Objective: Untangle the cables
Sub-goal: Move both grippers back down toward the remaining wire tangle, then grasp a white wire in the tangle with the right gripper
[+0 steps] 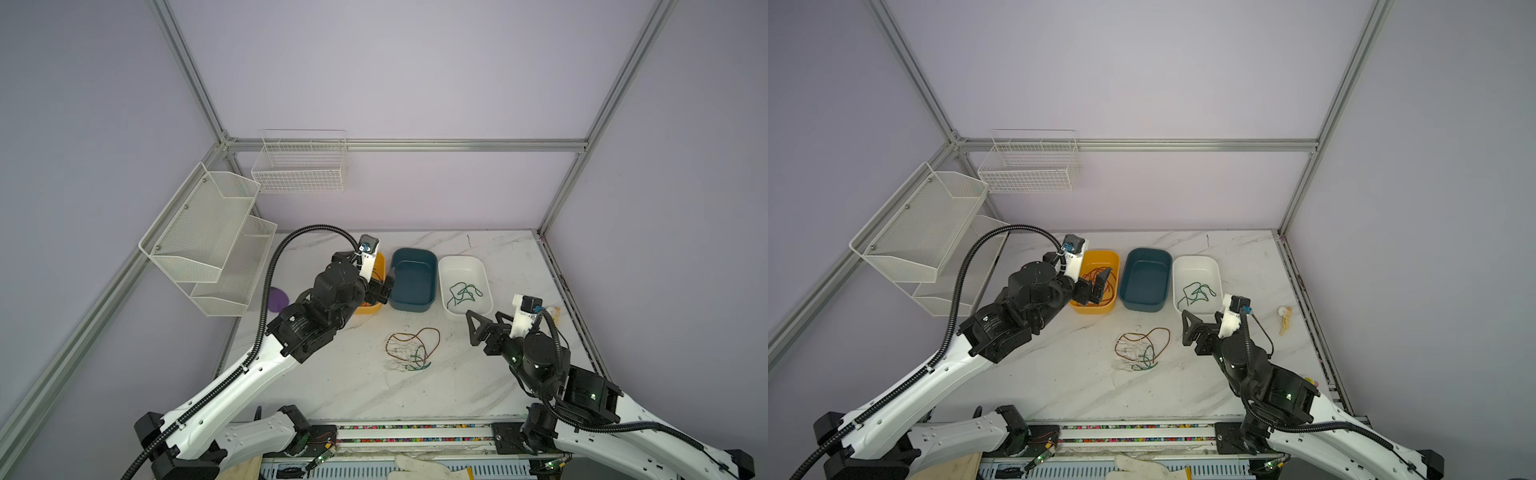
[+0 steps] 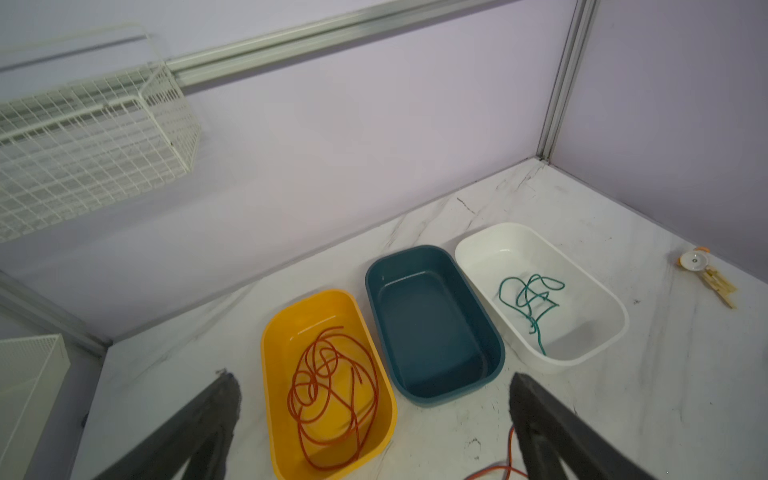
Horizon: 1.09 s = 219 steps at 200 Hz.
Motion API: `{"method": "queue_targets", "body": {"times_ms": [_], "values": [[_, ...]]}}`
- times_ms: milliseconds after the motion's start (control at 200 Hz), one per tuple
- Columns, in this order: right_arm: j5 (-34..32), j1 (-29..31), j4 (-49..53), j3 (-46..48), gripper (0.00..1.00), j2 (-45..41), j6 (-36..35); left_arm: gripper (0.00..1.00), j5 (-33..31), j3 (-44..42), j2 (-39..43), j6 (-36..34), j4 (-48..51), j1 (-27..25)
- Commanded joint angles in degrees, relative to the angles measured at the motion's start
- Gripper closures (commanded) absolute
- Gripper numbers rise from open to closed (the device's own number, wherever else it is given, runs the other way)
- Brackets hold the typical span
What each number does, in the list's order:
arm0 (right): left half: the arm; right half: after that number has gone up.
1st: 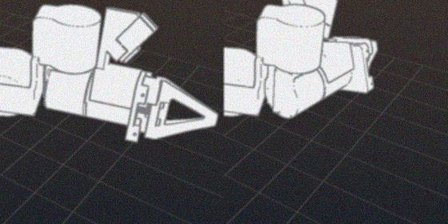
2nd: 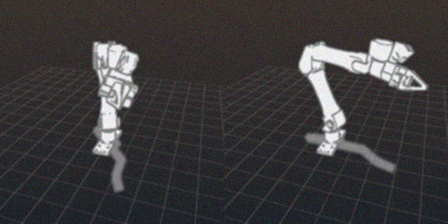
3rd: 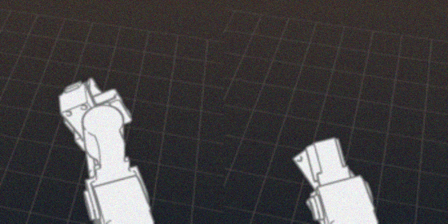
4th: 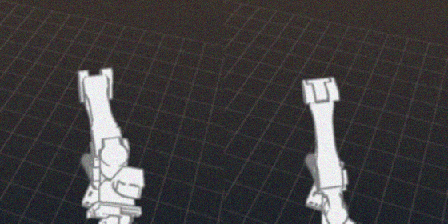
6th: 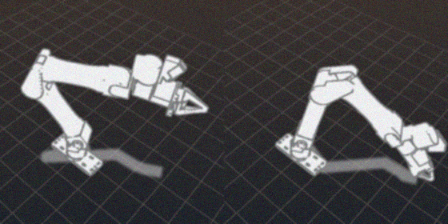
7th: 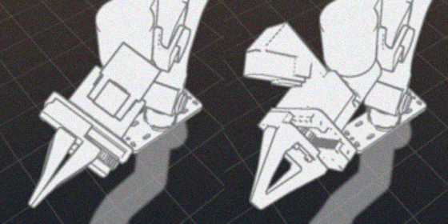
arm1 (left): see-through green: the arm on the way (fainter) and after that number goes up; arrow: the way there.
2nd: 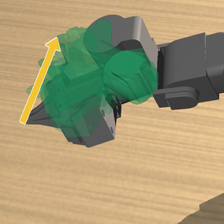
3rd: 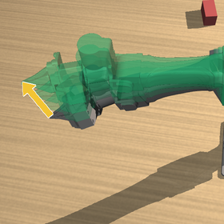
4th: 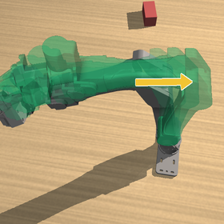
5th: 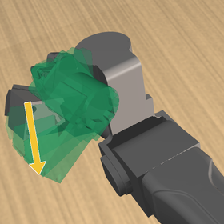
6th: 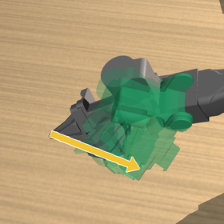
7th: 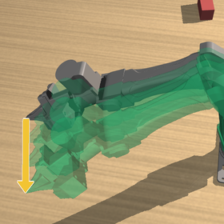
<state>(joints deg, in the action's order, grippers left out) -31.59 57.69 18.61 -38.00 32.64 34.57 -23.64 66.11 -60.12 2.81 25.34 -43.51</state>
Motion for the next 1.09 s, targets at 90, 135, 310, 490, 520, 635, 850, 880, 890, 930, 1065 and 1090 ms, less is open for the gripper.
{"method": "queue_targets", "body": {"times_ms": [90, 135, 310, 490, 520, 635, 850, 880, 890, 930, 1065, 1090], "values": [[5.56, 0.21, -2.44, 1.49, 0.02, 7.34, 6.00, 0.00, 1.62, -13.52, 9.50, 11.20, 2.69, 0.32], [6.59, 0.21, -2.08, 1.48, 0.02, 10.05, 7.16, 0.00, 1.29, -15.04, 10.61, 11.69, 3.77, 0.29], [10.06, 0.23, -3.20, 2.76, 0.02, 18.75, 11.50, 0.00, -0.88, -18.70, 11.96, 11.34, 6.11, 0.33], [15.87, 0.24, -10.46, 6.37, 0.10, 23.49, 13.00, 0.00, -0.45, -16.95, 7.86, 10.95, 8.15, 0.32], [17.20, 0.23, -12.74, 7.21, 0.13, 24.04, 13.05, 0.00, -0.47, -16.53, 7.08, 11.06, 8.84, 0.28], [22.05, 0.42, -20.04, 9.21, 0.26, 27.19, 12.88, 0.00, 0.12, -15.75, 5.63, 11.25, 10.03, 0.28], [22.89, 2.22, -23.37, 7.23, 0.42, 35.69, 10.28, 0.00, -0.92, -16.27, 6.47, 11.08, 9.90, 0.31], [22.66, 2.40, -23.29, 6.77, 0.43, 36.83, 9.88, 0.00, -1.16, -16.36, 6.66, 11.00, 9.90, 0.28], [22.55, 2.44, -23.30, 6.68, 0.43, 37.11, 9.79, 0.00, -1.15, -16.36, 6.67, 10.99, 9.90, 0.27], [22.19, 2.73, -23.36, 6.38, 0.44, 38.42, 9.32, 0.00, -1.23, -16.43, 6.77, 10.99, 9.90, 0.29], [20.90, 2.87, -24.42, 6.57, 0.45, 40.69, 8.87, 0.00, -1.02, -16.62, 6.94, 10.99, 9.73, 0.26], [20.60, 2.87, -24.65, 6.62, 0.46, 41.08, 8.79, 0.00, -0.97, -16.70, 6.94, 10.91, 9.68, 0.29]]}}
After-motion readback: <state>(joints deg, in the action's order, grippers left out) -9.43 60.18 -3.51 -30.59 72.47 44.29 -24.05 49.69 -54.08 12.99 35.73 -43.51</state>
